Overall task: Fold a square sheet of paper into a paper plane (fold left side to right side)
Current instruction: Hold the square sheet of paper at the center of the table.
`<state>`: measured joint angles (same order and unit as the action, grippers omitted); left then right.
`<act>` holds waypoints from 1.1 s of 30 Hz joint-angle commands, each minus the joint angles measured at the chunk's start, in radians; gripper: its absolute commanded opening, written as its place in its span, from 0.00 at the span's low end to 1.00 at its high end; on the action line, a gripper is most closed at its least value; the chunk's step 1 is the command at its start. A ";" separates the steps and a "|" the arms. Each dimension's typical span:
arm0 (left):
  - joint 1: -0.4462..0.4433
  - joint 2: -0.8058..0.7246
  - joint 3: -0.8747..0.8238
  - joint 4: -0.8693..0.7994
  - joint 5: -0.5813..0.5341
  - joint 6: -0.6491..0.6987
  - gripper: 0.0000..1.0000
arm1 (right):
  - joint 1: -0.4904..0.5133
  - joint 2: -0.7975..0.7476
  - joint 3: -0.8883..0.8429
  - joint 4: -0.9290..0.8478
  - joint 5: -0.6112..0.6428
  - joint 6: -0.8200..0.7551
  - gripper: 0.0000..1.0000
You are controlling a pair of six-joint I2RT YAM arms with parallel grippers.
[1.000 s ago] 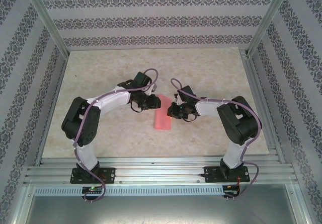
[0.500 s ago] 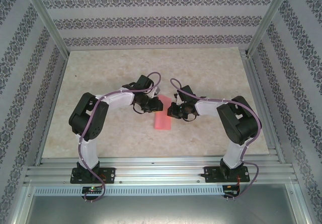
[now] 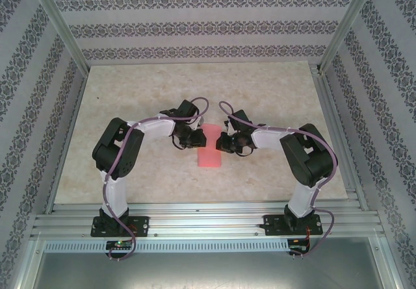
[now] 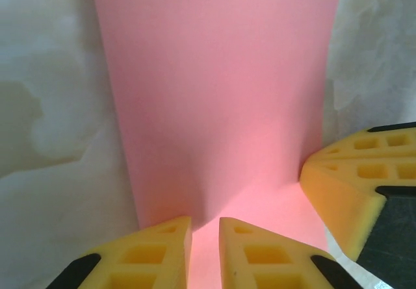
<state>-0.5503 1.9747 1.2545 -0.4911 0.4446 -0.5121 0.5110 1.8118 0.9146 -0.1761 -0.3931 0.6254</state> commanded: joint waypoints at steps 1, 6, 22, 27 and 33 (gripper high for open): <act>0.002 0.018 -0.009 -0.037 -0.049 0.035 0.19 | 0.007 0.044 -0.014 -0.103 0.084 -0.026 0.10; 0.001 0.026 -0.028 -0.026 -0.047 0.037 0.18 | 0.009 0.031 -0.024 -0.055 0.050 -0.025 0.10; -0.002 0.036 -0.067 -0.015 -0.052 0.048 0.17 | -0.035 -0.060 0.094 0.020 -0.066 0.027 0.12; -0.005 0.042 -0.065 -0.018 -0.054 0.048 0.18 | -0.037 0.029 0.164 0.081 -0.078 0.075 0.11; -0.008 0.044 -0.066 -0.021 -0.058 0.049 0.18 | -0.027 0.146 0.250 0.139 -0.113 0.124 0.10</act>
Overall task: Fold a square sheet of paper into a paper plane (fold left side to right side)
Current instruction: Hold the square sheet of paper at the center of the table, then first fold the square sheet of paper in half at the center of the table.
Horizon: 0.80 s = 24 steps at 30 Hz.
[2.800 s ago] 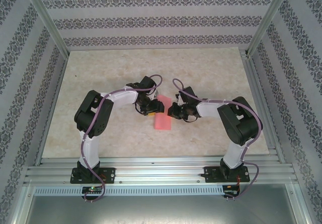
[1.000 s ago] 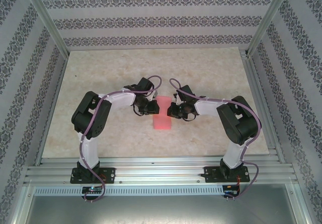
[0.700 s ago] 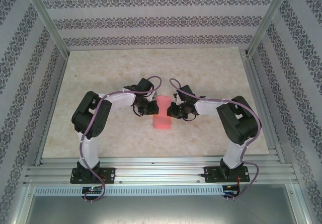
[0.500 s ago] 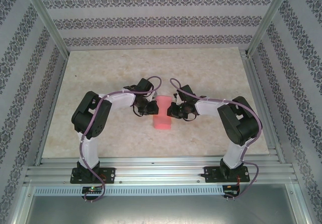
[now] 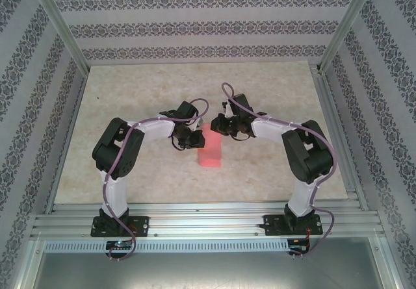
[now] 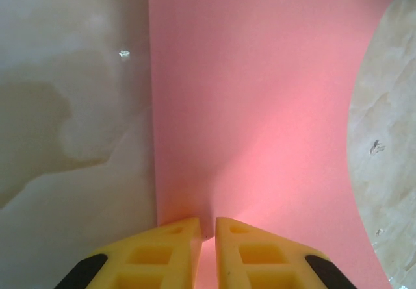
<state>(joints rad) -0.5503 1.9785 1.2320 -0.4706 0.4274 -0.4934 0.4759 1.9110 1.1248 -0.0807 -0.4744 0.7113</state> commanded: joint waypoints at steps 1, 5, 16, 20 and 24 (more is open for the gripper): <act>-0.008 0.040 -0.041 -0.040 -0.041 0.029 0.18 | 0.009 0.063 0.050 0.045 -0.033 0.044 0.11; -0.014 0.041 -0.039 -0.046 -0.047 0.034 0.18 | 0.012 0.114 0.065 0.059 -0.035 0.059 0.10; -0.032 0.015 -0.057 -0.066 -0.051 0.107 0.22 | 0.016 0.188 0.095 -0.100 0.091 -0.029 0.09; -0.047 -0.002 -0.075 -0.078 -0.051 0.153 0.25 | 0.016 0.202 0.084 -0.112 0.105 -0.035 0.09; -0.062 -0.016 -0.096 -0.083 -0.047 0.191 0.26 | 0.020 0.210 0.077 -0.114 0.115 -0.032 0.08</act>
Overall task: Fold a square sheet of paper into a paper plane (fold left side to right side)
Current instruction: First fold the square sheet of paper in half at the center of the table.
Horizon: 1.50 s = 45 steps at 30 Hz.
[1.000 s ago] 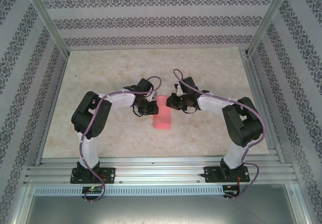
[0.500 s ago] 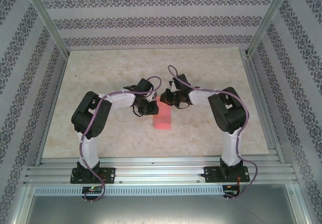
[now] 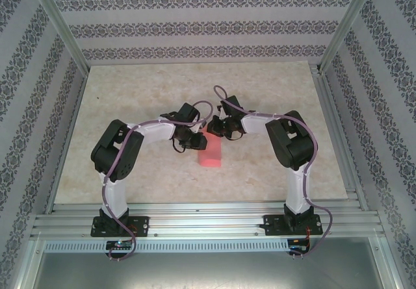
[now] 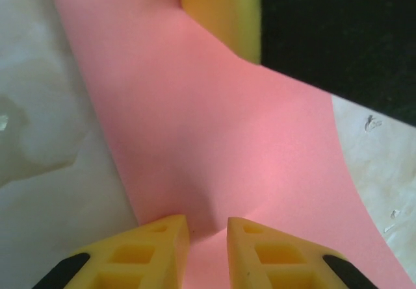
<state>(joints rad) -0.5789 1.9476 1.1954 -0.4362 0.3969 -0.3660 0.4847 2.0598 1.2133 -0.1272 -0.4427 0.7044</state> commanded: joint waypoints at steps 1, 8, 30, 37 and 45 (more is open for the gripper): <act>-0.037 0.010 -0.065 -0.116 -0.014 0.070 0.26 | 0.012 0.063 -0.012 -0.067 0.085 -0.024 0.08; -0.057 -0.054 -0.128 -0.076 0.014 0.099 0.26 | 0.012 0.066 -0.018 -0.059 0.085 -0.014 0.07; -0.147 -0.122 -0.232 0.023 0.076 0.073 0.26 | 0.014 0.073 -0.012 -0.070 0.085 -0.020 0.06; -0.195 -0.133 -0.281 0.048 0.084 0.046 0.26 | 0.012 0.076 -0.008 -0.074 0.084 -0.022 0.06; -0.233 -0.167 -0.353 0.082 0.088 0.013 0.26 | 0.011 0.080 -0.009 -0.070 0.082 -0.023 0.06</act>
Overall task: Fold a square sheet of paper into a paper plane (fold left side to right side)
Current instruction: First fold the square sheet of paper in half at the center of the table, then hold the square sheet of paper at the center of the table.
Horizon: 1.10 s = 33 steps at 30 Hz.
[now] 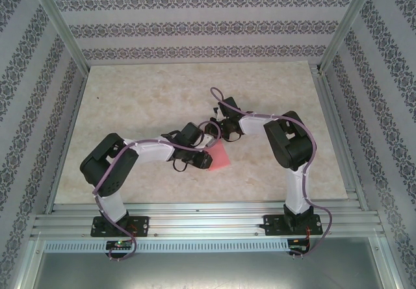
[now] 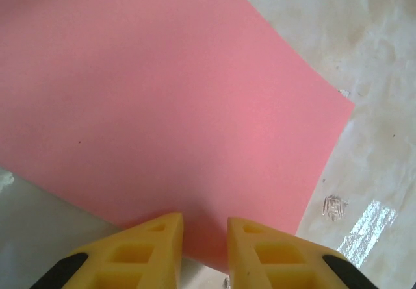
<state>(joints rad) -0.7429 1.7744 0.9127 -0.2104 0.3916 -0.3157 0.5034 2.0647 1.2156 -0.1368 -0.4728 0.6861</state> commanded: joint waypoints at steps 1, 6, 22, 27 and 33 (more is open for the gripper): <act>-0.076 -0.001 -0.076 -0.138 0.095 -0.042 0.26 | -0.008 0.077 -0.010 -0.061 0.111 -0.005 0.06; -0.114 -0.026 -0.091 -0.112 0.099 -0.062 0.26 | -0.008 0.076 -0.005 -0.064 0.111 -0.005 0.06; 0.102 -0.280 -0.073 -0.184 0.149 -0.086 0.24 | -0.008 0.063 0.000 -0.062 0.096 -0.011 0.06; 0.221 -0.207 0.001 -0.121 0.247 -0.110 0.24 | -0.005 0.060 0.000 -0.063 0.098 -0.007 0.06; 0.212 -0.047 0.034 0.046 0.312 -0.179 0.22 | -0.003 0.061 -0.005 -0.059 0.098 -0.002 0.06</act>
<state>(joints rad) -0.5209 1.6791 0.9310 -0.2562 0.6418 -0.4465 0.5034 2.0686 1.2259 -0.1421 -0.4725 0.6861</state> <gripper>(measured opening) 0.222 0.066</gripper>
